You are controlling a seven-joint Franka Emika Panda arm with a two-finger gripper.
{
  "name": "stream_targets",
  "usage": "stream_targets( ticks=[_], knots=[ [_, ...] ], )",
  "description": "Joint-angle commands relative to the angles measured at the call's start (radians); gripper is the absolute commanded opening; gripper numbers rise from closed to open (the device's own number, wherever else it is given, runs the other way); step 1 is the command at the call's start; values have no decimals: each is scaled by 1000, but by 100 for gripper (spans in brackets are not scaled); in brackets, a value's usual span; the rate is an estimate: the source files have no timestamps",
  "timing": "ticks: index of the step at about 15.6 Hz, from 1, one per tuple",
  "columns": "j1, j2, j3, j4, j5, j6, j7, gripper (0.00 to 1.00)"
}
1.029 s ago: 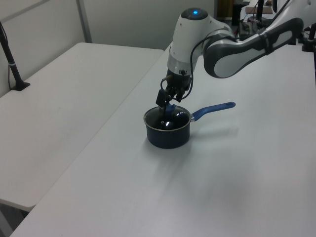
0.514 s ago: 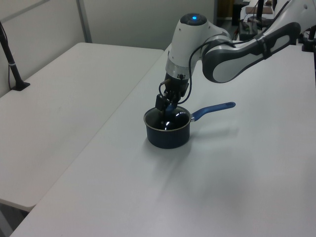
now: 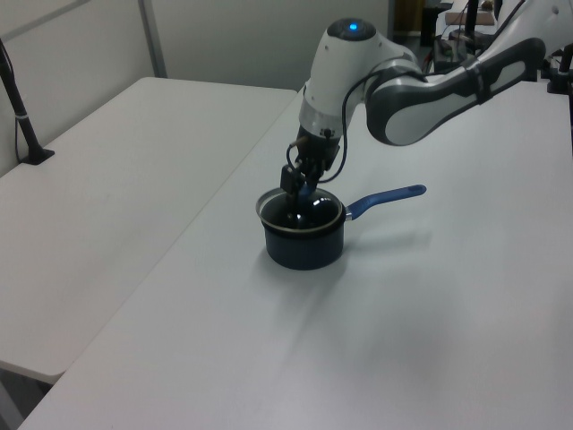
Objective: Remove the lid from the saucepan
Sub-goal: 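Lift the glass lid off the pan and carry it beside the pan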
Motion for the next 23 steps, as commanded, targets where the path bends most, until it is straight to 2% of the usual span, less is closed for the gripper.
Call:
stream_targets(
  ticks=[1,4,7,9,11,17,23],
  knots=[
    [-21,-90,-10,-31,-19,5,-1,46],
    [-80,-142,-8,-86,-11,5,-61,46],
    [-207,-225,13,-215,-7,67,-151,45],
    [-310,-276,58,-328,-5,136,-207,45],
    [-384,-285,76,-382,-5,175,-244,45],
    [-429,-209,76,-439,-10,255,-261,45],
    [-423,-155,75,-461,-22,295,-258,46]
  ],
)
